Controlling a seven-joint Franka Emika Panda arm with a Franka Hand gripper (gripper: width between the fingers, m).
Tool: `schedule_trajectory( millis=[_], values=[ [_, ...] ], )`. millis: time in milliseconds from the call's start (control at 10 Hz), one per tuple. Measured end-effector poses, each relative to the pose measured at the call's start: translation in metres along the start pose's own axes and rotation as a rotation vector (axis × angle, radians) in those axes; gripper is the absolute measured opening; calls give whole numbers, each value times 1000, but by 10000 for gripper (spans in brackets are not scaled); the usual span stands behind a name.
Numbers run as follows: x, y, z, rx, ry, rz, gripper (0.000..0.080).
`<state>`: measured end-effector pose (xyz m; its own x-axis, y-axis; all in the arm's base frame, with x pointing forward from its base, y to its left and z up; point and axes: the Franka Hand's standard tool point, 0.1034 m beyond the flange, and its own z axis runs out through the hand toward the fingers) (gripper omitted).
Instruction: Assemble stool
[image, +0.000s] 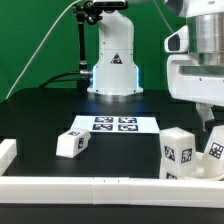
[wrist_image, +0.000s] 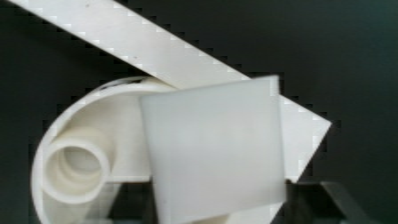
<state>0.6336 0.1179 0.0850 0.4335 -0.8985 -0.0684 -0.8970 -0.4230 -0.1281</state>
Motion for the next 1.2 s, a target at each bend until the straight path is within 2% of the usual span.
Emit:
schedule_trajectory(
  millis=[100,200,300,500,800,900,1000,1200],
  values=[
    [0,0,0,0,0,-21,525],
    [-2,-2,-4,-14,-8,-93,525],
    [-4,-8,-12,-13,-13,-186,627],
    [-8,-14,-20,3,-10,-327,643],
    [-8,-12,-18,1,-11,-516,649],
    [-8,-12,-17,-11,0,-660,649],
    [-14,-11,-13,-38,20,-836,649],
    [-17,-9,-14,-59,12,-1136,649]
  ],
)
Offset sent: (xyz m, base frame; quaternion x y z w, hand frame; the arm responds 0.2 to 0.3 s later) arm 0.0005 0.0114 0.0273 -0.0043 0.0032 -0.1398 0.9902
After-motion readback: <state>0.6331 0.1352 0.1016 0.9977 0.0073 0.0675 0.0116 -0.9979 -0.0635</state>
